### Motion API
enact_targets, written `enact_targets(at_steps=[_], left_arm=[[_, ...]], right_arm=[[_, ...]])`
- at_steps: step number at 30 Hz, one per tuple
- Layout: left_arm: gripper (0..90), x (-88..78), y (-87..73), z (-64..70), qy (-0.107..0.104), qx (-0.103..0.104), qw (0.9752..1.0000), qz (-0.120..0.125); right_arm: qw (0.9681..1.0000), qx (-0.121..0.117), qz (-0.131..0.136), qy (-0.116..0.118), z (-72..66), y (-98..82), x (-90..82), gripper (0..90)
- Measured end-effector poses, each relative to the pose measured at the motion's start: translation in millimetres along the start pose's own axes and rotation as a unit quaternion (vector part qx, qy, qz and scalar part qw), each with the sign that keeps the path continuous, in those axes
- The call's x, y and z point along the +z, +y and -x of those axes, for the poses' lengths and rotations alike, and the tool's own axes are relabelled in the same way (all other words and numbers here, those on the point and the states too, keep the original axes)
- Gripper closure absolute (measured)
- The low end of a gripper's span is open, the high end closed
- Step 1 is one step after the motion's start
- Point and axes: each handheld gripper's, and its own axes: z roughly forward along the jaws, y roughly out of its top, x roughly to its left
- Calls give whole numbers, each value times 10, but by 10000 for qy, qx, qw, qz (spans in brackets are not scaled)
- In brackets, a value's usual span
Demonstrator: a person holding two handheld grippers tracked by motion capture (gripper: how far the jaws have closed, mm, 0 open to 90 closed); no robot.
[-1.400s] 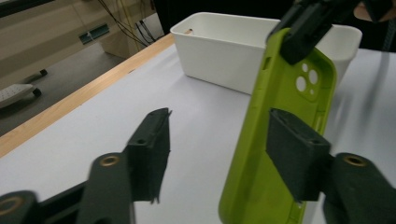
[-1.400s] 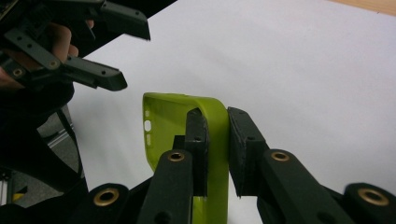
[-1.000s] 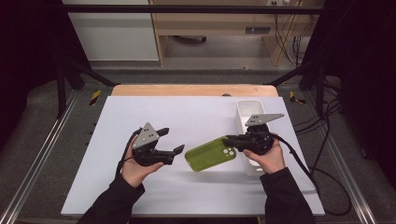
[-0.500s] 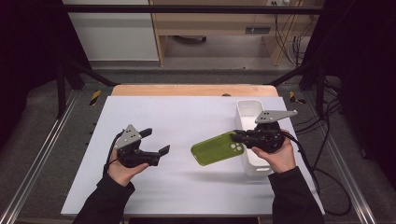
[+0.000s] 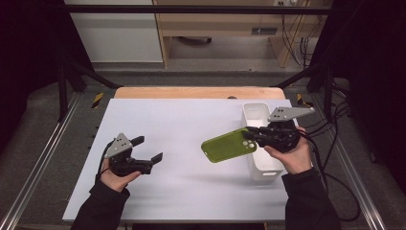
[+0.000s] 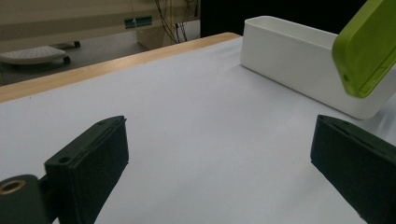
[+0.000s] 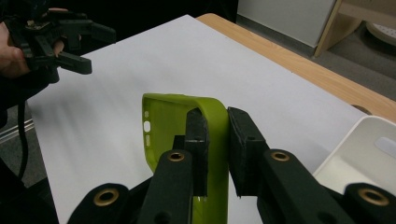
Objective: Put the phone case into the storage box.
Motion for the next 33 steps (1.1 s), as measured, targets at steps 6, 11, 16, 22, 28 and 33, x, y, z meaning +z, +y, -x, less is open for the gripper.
enact_targets(at_steps=[6,11,16,22,28,33], left_arm=[[35,-66,-103,-83,127,23,9999,2],[28,-90,-176,-135,155,4,9999,-22],[23,-98,-225,-152,155,-20,9999,-36],[20,-98,-273,-164,164,-21,9999,-49],[19,-95,-302,-168,157,1,9998,-78],[19,-98,-315,-183,165,-3,9998,-106]], right_arm=[[9999,-84,20,-93,13,62,-58,793],[9997,-155,27,-211,20,131,-94,793],[9993,-262,36,-266,13,193,-126,793],[9986,-371,47,-385,14,258,-174,793],[9977,-456,47,-493,13,313,-211,793],[9966,-566,1,-606,21,359,-221,792]])
